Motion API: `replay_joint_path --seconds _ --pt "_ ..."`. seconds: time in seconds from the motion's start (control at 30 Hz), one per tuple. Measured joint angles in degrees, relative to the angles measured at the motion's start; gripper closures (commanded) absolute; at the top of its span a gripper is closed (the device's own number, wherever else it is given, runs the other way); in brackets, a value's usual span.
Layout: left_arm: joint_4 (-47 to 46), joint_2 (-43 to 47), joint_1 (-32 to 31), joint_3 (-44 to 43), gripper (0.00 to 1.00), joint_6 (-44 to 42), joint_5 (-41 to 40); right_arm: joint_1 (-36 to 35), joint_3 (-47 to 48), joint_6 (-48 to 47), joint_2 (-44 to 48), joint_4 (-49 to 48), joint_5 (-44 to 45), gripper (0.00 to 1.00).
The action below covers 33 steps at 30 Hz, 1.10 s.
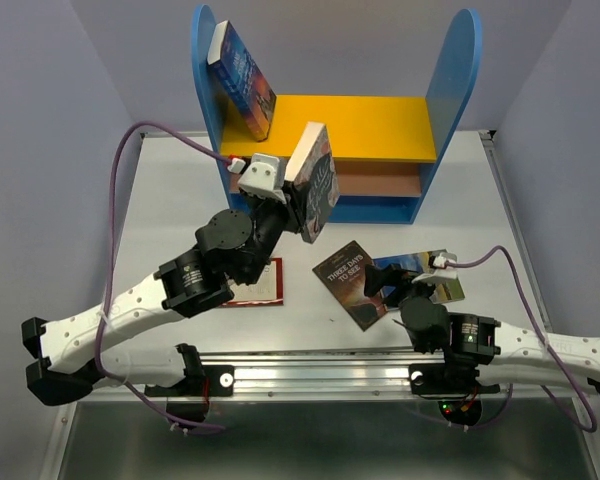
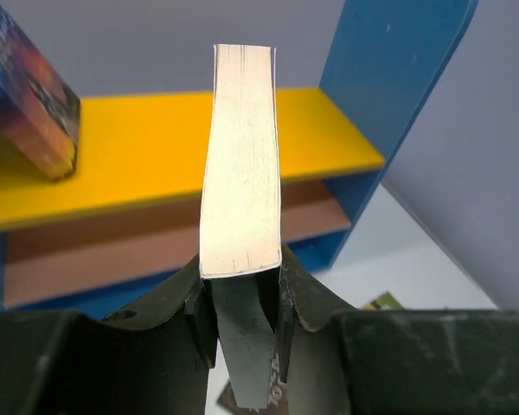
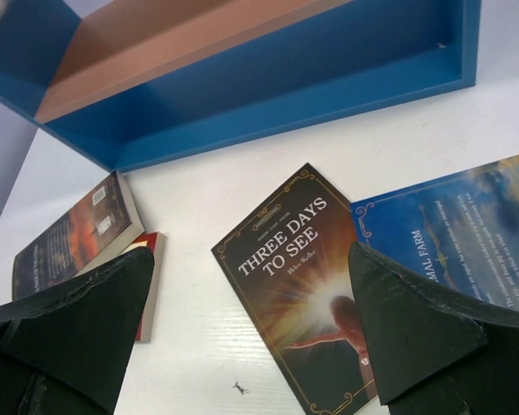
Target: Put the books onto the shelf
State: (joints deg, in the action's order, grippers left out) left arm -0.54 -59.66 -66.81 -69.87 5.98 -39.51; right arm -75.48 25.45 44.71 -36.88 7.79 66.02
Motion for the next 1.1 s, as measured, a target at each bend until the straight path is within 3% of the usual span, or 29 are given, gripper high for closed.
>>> replay_joint_path --seconds 0.2,0.37,0.53,0.7,1.1 --pt "-15.98 -6.71 1.53 -5.29 1.00 -15.19 -1.95 0.00 0.28 0.11 -0.42 1.09 3.58 0.00" --pt "-21.18 -18.56 13.11 -16.24 1.00 -18.62 5.20 0.02 3.87 -1.66 -3.78 1.36 6.40 0.00" --pt "-20.98 -27.98 21.42 -24.85 1.00 -19.15 8.44 2.58 7.69 -3.87 -8.83 1.25 5.97 0.00" --pt "-18.38 -35.93 27.76 -32.22 1.00 -15.87 14.19 11.63 10.38 -4.66 -15.12 1.27 0.48 0.00" --pt "-8.13 -43.10 34.42 -39.78 1.00 -6.45 16.57 17.84 13.60 -5.51 -21.14 1.18 -8.94 0.00"
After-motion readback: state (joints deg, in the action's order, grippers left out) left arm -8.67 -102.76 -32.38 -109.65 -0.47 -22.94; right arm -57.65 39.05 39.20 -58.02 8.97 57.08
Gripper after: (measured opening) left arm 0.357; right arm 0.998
